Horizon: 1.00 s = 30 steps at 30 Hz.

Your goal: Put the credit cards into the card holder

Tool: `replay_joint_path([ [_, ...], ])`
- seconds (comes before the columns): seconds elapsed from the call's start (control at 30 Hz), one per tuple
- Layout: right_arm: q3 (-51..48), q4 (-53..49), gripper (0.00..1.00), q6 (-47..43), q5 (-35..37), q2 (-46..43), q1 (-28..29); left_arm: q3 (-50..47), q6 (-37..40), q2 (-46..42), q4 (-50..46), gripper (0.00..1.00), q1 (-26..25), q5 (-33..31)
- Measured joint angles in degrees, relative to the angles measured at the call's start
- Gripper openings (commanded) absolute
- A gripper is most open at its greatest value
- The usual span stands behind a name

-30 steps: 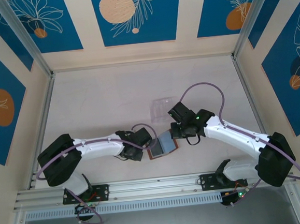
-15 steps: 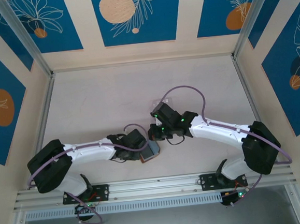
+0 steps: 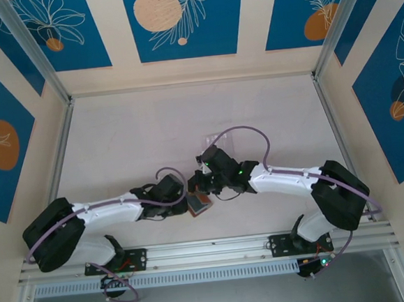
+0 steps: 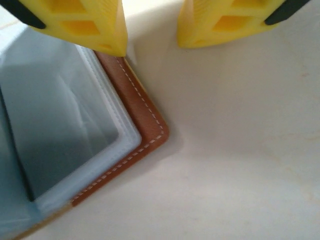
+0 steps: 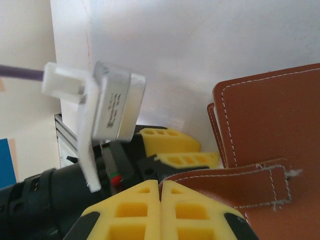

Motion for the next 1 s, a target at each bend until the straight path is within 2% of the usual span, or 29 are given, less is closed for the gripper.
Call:
replay_joint_path([
  [0.13,0.04,3.23,0.16,1.27,-1.03,3.93,1.11,-3.28,-1.4,-4.68,2.86,0.42,0.0,0.31],
  [0.23,0.07,5.42,0.18,1.86,-1.77,6.56,1.66,-5.18,-2.25,-9.03,0.61,0.42,0.09,-1.79],
  [0.4,0.74,7.32,0.2,2.12,-4.13,10.4,1.38,-7.56,-3.67,-23.47,-10.95,0.42,0.31,-6.49],
  [0.5,3.74,6.8,0.25,1.2,-5.68,13.7,1.27,-7.54,-4.37,-33.97,-19.56,0.45,0.35,-9.27],
  [0.63,7.74,5.75,0.39,-1.18,-7.1,16.26,1.77,-5.51,-5.09,-44.13,-30.62,0.47,0.66,-12.72],
  [0.77,10.34,2.23,0.55,-5.29,-8.52,15.67,2.82,-1.62,-4.52,-43.28,-35.6,0.48,1.16,-14.34],
  [1.0,12.31,-8.98,0.63,-12.79,-10.32,4.44,0.66,3.48,-1.55,-35.74,-35.95,0.49,1.84,-14.82],
])
